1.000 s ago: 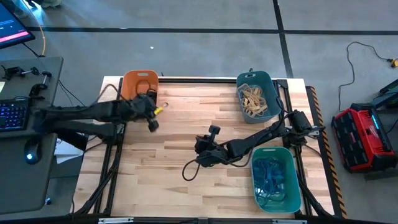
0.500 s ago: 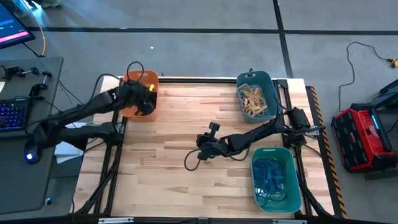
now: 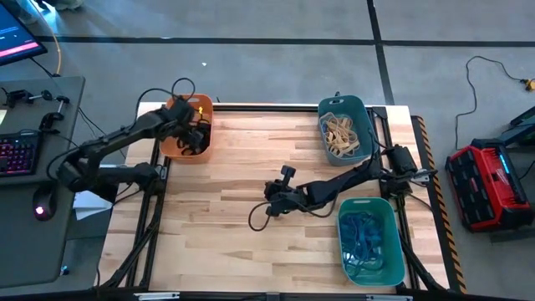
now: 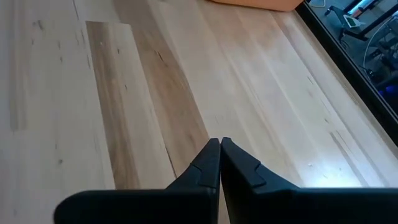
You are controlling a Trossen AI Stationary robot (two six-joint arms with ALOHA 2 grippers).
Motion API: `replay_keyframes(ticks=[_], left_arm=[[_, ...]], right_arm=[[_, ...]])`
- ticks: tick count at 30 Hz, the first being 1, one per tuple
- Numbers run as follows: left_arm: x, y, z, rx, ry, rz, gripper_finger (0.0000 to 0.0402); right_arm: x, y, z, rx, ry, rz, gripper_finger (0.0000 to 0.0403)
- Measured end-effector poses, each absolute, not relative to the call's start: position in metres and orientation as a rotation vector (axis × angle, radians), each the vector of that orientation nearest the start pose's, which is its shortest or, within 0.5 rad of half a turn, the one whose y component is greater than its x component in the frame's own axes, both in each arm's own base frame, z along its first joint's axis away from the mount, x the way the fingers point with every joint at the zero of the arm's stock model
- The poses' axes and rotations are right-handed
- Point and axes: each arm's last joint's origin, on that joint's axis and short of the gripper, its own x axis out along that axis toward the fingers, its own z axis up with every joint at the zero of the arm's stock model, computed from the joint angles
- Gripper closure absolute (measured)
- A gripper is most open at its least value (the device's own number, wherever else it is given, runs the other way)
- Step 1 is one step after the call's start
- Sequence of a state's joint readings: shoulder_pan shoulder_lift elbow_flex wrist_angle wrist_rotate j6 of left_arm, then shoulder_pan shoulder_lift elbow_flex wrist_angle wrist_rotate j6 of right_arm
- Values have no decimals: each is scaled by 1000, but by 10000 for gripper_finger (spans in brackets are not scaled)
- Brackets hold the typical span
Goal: Sort rubber bands into baskets
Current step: Put the black rubber band into the orange bin, then return to Home Position
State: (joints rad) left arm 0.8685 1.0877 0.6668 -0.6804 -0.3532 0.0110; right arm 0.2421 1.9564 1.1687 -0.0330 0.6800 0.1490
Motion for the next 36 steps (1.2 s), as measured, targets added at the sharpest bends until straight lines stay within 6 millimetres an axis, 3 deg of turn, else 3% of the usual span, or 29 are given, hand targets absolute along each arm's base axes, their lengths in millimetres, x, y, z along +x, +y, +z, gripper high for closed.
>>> replay_keyframes(ticks=[14,20,26,36], left_arm=[[131,184,208,-409,1242,1001,401],[138,196,199,-406,1305,952,374],[144,191,201,-368,1298,910,325],[152,171,234,-265,1068,905,272]], right_arm=[[389,78,151,-239,708,-454,403],[389,83,152,-232,694,-429,403],[390,85,152,-216,696,-389,403],[398,68,153,-223,708,-228,403]])
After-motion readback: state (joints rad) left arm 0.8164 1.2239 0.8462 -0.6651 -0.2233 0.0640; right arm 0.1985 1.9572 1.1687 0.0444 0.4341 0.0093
